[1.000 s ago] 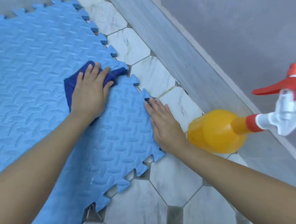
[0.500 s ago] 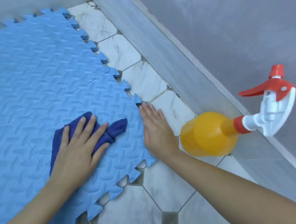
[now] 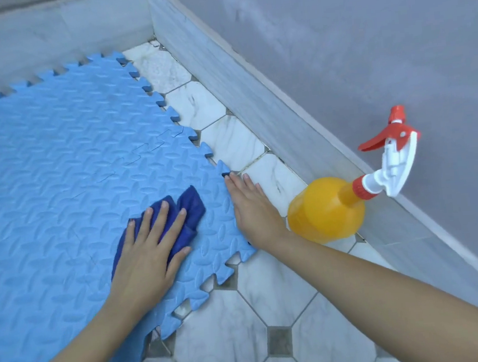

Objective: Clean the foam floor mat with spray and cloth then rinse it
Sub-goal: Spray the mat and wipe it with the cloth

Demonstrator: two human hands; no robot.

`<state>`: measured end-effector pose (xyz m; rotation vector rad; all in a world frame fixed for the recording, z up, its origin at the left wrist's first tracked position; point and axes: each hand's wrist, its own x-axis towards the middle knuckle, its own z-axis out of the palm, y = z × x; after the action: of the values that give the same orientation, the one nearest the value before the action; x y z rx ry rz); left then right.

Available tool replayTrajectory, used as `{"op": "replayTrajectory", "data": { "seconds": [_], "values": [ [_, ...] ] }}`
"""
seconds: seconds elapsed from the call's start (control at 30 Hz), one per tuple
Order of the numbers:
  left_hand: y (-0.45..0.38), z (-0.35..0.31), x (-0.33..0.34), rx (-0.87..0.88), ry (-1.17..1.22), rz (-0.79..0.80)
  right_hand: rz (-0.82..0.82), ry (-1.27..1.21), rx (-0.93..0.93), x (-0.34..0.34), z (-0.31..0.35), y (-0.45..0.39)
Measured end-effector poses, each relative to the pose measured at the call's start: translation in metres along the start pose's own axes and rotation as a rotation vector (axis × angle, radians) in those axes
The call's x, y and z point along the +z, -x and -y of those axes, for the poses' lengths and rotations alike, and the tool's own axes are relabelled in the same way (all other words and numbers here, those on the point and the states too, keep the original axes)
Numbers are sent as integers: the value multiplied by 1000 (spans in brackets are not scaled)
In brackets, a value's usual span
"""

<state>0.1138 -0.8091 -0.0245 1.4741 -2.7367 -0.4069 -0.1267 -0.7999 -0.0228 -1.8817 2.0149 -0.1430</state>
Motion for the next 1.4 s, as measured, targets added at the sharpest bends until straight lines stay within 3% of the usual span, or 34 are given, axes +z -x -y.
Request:
{"op": "replayTrajectory", "data": {
  "seconds": [0.07,0.2,0.33,0.47,0.57,0.73,1.1,1.23,1.4],
  "values": [
    [7,-4,4,71,0,23,34,27,1,-6,1,2],
    [5,-2,3,49,72,20,5,-40,-36,-22,14,31],
    [2,-19,-6,55,234,-79,-206,-79,-106,-35,19,84],
    [-11,-77,-20,140,295,-149,-468,-83,-185,-59,-2,132],
    [-16,-136,-32,239,311,-87,-610,-38,-76,-74,-35,173],
    [-15,-192,-46,218,408,2,-723,47,183,-105,-90,209],
    [-66,-168,-90,248,127,-181,-734,8,189,-136,-84,192],
    [-77,-154,-133,240,4,-298,-880,-75,132,-189,-54,165],
    [-79,-112,-219,155,-115,-471,-1035,-121,-100,-267,8,86]
  ]
}}
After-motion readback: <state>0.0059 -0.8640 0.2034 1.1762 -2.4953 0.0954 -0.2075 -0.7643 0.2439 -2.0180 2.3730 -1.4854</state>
